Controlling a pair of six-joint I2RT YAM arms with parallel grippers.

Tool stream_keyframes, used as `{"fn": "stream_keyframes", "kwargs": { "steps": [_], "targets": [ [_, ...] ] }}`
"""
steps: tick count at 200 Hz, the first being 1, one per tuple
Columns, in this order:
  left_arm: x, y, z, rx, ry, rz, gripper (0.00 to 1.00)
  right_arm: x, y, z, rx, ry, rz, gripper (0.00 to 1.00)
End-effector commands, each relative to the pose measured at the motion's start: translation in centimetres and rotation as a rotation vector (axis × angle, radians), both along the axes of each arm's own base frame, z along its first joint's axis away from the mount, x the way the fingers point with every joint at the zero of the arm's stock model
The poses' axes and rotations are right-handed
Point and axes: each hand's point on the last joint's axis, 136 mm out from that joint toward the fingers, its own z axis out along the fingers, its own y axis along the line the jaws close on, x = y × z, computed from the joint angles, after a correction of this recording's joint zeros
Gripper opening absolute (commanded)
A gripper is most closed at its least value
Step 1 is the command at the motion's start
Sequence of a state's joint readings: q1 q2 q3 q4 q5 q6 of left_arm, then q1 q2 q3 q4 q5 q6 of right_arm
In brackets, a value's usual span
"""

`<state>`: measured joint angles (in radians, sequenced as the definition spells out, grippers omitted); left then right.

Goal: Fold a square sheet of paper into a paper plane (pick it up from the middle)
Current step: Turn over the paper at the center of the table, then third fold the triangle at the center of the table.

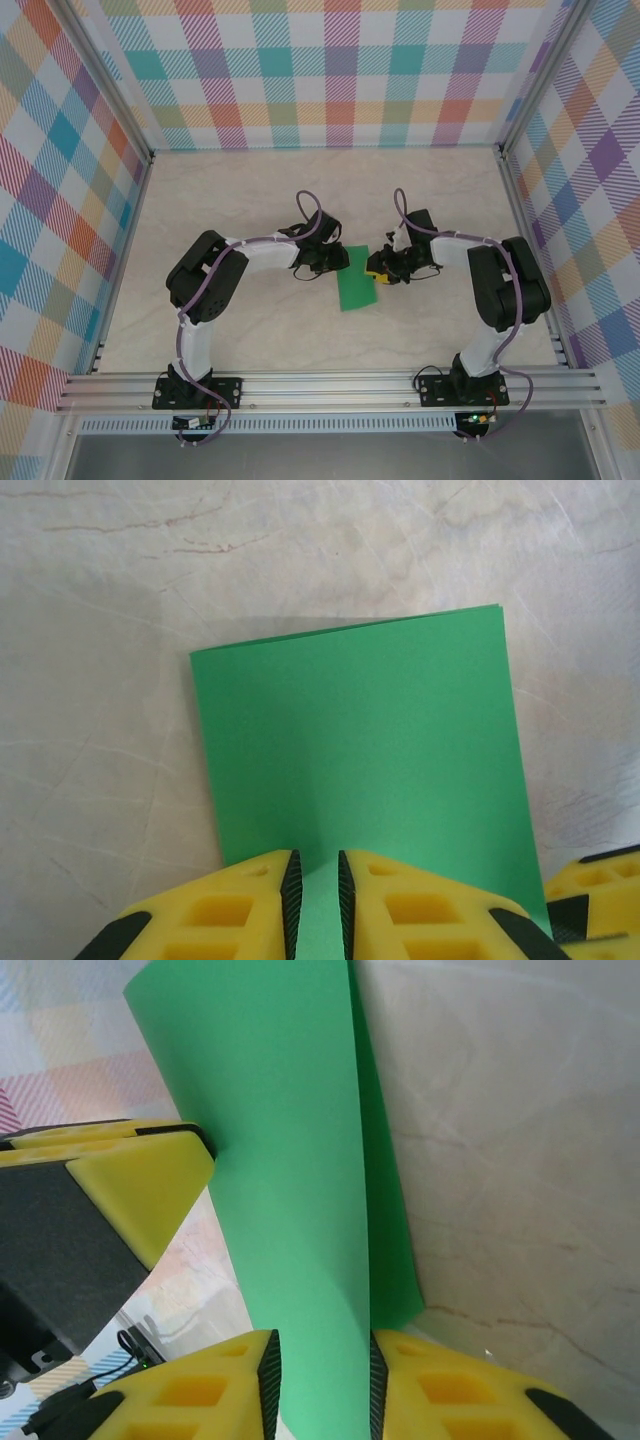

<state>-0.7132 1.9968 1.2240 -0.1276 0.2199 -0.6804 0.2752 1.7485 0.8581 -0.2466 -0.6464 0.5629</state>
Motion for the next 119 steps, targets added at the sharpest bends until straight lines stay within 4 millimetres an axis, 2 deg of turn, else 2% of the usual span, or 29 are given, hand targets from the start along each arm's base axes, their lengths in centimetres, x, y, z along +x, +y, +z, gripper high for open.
{"fn": "stream_keyframes", "kwargs": {
  "steps": [1,30,59,89,119],
  "targets": [
    [-1.6,0.1,-1.4,0.042,0.026,-0.073,0.22,0.6,0.3,0.1,0.026,0.003,0.009,0.24],
    [-1.7,0.0,0.8,0.031,-0.04,-0.117,0.29,0.4,0.4,0.1,0.03,0.014,0.008,0.15],
    [-2.9,0.4,3.8,0.048,-0.138,-0.173,0.36,0.2,0.4,0.4,0.041,0.021,0.005,0.11],
    [-6.3,-0.1,6.0,0.086,-0.259,-0.301,0.51,0.2,0.5,0.8,0.055,0.029,-0.004,0.1],
    [-10.4,-1.6,5.6,0.237,-0.371,-0.465,0.58,0.2,0.7,0.9,0.064,0.037,-0.006,0.1]
  ]
}}
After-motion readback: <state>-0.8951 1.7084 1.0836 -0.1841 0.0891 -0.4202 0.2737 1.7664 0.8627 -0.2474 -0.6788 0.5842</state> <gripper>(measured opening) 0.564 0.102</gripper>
